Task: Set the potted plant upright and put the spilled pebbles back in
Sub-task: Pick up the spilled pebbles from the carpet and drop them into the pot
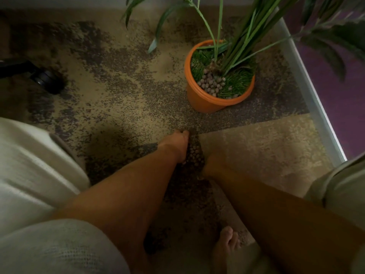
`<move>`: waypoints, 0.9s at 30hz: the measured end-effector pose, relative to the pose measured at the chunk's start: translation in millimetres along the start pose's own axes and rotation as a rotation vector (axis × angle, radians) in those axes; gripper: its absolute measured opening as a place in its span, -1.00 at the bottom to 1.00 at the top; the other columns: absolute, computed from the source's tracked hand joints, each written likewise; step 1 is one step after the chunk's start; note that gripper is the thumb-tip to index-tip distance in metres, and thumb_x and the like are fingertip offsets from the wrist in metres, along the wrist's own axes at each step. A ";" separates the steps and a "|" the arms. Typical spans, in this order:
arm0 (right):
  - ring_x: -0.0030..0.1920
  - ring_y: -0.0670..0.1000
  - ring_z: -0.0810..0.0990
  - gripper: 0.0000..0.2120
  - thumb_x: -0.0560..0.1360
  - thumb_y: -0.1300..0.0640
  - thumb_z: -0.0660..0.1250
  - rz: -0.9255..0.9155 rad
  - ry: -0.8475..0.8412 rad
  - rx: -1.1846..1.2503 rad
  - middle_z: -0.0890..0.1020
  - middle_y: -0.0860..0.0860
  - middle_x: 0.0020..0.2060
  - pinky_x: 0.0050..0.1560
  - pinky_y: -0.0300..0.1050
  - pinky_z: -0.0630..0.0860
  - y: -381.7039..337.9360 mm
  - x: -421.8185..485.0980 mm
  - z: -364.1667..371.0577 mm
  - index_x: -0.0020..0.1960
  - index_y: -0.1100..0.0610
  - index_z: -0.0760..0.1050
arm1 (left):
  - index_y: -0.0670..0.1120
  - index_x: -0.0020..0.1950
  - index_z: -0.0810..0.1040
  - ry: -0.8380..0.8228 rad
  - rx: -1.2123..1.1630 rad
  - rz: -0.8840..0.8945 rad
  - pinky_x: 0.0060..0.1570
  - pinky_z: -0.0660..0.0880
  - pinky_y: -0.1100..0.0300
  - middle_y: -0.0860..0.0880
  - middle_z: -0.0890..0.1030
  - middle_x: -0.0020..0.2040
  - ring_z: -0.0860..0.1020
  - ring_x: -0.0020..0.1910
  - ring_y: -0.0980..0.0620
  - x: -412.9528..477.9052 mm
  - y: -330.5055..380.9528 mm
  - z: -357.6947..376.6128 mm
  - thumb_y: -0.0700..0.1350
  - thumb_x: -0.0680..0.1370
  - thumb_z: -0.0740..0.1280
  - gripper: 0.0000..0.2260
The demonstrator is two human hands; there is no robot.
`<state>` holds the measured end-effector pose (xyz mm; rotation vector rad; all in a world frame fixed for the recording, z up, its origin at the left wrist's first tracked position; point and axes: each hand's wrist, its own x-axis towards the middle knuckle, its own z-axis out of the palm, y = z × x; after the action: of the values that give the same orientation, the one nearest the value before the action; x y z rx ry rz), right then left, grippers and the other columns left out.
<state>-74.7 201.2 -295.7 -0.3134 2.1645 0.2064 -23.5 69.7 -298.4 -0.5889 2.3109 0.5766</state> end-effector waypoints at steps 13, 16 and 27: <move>0.11 0.16 0.66 -0.67 0.38 -0.07 0.47 -0.175 0.231 0.191 0.70 0.10 0.07 0.03 -0.09 0.56 -12.1 15.6 2.5 0.07 0.06 0.67 | -0.08 0.22 0.58 0.038 -0.161 0.058 0.21 0.51 0.03 -0.14 0.58 0.23 0.56 0.20 -0.12 7.7 -3.1 -3.5 -0.23 0.50 0.41 -0.71; 0.12 0.17 0.65 -0.70 0.39 0.01 0.48 -0.161 0.221 0.176 0.69 0.13 0.08 0.08 -0.05 0.58 -12.6 18.4 -0.7 0.08 0.11 0.66 | -0.06 0.16 0.62 0.049 -0.212 0.045 0.20 0.52 0.04 -0.11 0.62 0.18 0.58 0.17 -0.10 9.2 -3.2 -3.9 -0.28 0.52 0.36 -0.75; 0.10 0.18 0.64 -0.80 0.46 0.08 0.41 -0.150 0.199 0.177 0.68 0.13 0.07 0.09 -0.04 0.58 -13.4 24.7 -7.3 0.05 0.12 0.66 | -0.08 0.14 0.65 0.089 -0.277 0.017 0.20 0.52 0.07 -0.11 0.64 0.16 0.59 0.16 -0.10 9.1 -4.4 -8.9 -0.20 0.49 0.42 -0.77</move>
<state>-90.0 182.8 -312.2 -0.4069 2.3240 -0.1049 -31.6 59.1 -299.8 -0.7368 2.3374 0.9044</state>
